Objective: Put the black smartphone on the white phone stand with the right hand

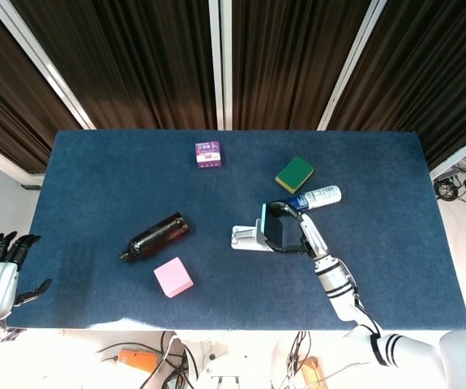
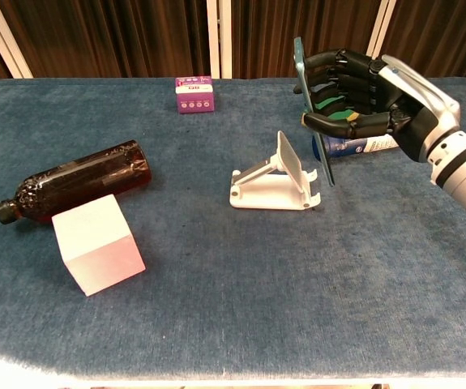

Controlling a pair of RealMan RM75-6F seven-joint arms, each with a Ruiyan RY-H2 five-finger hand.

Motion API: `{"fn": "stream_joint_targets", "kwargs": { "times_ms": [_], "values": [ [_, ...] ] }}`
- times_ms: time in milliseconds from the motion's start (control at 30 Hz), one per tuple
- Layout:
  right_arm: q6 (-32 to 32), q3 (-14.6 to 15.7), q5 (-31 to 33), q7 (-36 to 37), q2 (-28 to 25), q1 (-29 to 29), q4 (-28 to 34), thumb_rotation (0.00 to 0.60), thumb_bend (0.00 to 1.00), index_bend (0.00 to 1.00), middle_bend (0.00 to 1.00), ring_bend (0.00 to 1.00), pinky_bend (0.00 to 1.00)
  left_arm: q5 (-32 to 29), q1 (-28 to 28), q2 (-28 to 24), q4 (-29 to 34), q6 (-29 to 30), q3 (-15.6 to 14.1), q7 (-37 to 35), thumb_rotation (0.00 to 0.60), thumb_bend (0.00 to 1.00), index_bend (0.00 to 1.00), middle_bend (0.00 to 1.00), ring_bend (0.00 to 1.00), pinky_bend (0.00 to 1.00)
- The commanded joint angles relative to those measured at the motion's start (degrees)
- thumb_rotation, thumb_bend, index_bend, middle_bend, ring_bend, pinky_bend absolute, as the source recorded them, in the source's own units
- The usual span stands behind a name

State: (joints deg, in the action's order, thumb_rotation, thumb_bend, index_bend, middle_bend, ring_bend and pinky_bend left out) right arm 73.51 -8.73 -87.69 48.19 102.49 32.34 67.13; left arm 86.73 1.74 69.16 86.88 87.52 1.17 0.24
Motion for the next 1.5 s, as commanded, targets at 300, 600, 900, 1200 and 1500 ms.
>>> {"fn": "stream_joint_targets", "kwargs": {
  "times_ms": [300, 600, 900, 1200, 1500],
  "values": [
    [-1.1, -0.5, -0.6, 1.4, 3.8, 2.3, -4.8, 0.600, 0.46, 0.59, 0.51, 0.37, 0.44, -0.4, 0.2, 0.4, -0.9, -0.6, 0.0, -0.5, 0.600, 0.11, 0.17, 0.16, 0.06, 0.00],
    [-1.8, 0.1, -1.2, 1.4, 5.8, 3.4, -8.0, 0.600, 0.46, 0.55, 0.50, 0.32, 0.41, -0.5, 0.1, 0.9, -1.6, -0.8, -0.1, -1.1, 0.600, 0.11, 0.17, 0.16, 0.06, 0.00],
    [-1.7, 0.8, -1.5, 2.9, 5.9, 3.5, -9.2, 0.600, 0.36, 0.40, 0.40, 0.23, 0.32, -0.4, 0.2, 0.9, -1.7, -0.8, -0.1, -1.2, 0.600, 0.11, 0.17, 0.16, 0.06, 0.00],
    [-1.5, 1.1, -1.5, 3.6, 6.1, 3.4, -10.8, 0.600, 0.36, 0.34, 0.35, 0.19, 0.28, -0.5, 0.3, 1.0, -1.7, -1.0, -0.1, -1.0, 0.600, 0.11, 0.17, 0.16, 0.06, 0.00],
    [-1.8, 2.0, -1.4, 5.0, 5.3, 2.9, -10.1, 0.600, 0.27, 0.16, 0.23, 0.08, 0.18, -0.5, 0.4, 0.9, -1.4, -1.1, -0.1, -0.8, 0.600, 0.11, 0.17, 0.16, 0.06, 0.00]
  ]
}}
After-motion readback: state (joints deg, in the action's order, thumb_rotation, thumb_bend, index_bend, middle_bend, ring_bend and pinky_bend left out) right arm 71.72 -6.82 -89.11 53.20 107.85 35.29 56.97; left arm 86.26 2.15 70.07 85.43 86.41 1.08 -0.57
